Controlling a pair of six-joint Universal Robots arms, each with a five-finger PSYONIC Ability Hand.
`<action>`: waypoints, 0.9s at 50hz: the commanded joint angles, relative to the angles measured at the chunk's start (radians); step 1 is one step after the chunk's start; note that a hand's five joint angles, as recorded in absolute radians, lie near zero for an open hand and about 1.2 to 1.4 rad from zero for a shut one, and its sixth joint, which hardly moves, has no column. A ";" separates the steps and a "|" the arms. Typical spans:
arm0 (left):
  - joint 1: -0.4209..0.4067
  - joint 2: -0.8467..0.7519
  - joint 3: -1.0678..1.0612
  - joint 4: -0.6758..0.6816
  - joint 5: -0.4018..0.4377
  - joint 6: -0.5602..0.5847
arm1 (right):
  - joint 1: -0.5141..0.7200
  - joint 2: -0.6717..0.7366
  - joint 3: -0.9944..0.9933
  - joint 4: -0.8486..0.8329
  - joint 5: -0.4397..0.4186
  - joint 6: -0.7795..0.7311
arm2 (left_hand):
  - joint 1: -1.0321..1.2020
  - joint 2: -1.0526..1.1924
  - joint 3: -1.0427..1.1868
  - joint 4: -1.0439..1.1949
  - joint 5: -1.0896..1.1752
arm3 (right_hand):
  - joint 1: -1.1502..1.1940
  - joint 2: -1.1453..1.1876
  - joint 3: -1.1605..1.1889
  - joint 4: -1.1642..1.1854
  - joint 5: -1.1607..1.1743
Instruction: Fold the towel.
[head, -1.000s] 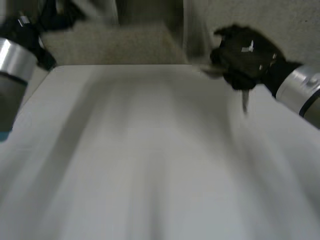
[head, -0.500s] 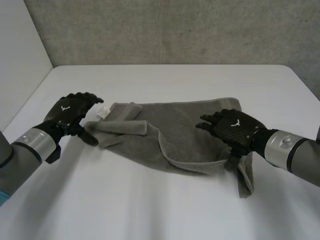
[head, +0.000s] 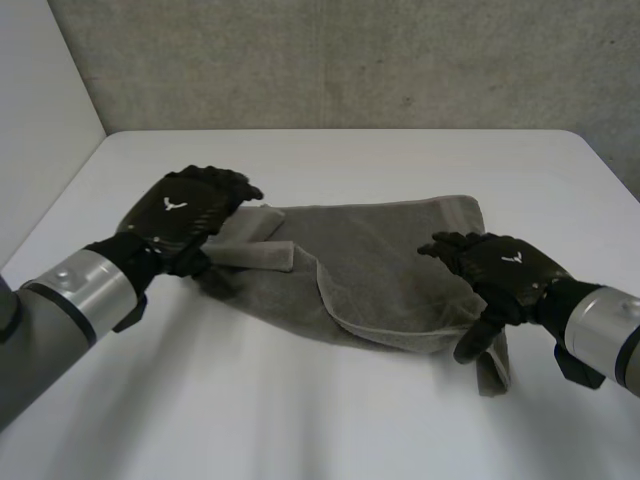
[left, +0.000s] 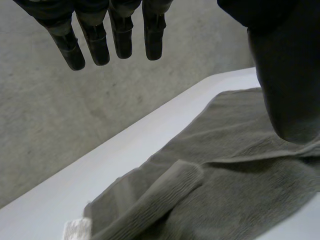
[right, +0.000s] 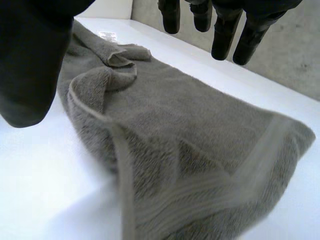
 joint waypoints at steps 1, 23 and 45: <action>-0.089 -0.097 0.073 0.011 -0.093 0.011 | 0.003 -0.050 0.102 -0.070 0.062 0.066 | -0.101 -0.066 -0.038 -0.047 -0.050 | -0.099 -0.083 0.017 0.028 -0.058; -0.178 -0.610 0.470 0.014 -0.377 0.309 | 0.130 0.041 0.150 -0.223 0.299 0.046 | -0.095 -0.060 -0.038 -0.047 -0.050 | -0.099 -0.083 0.017 0.028 -0.058; -0.174 -0.729 0.578 0.088 -0.345 0.365 | 0.121 0.111 0.134 -0.246 0.239 -0.026 | 1.134 1.169 -0.038 -0.047 1.171 | 1.102 1.117 0.017 0.028 0.968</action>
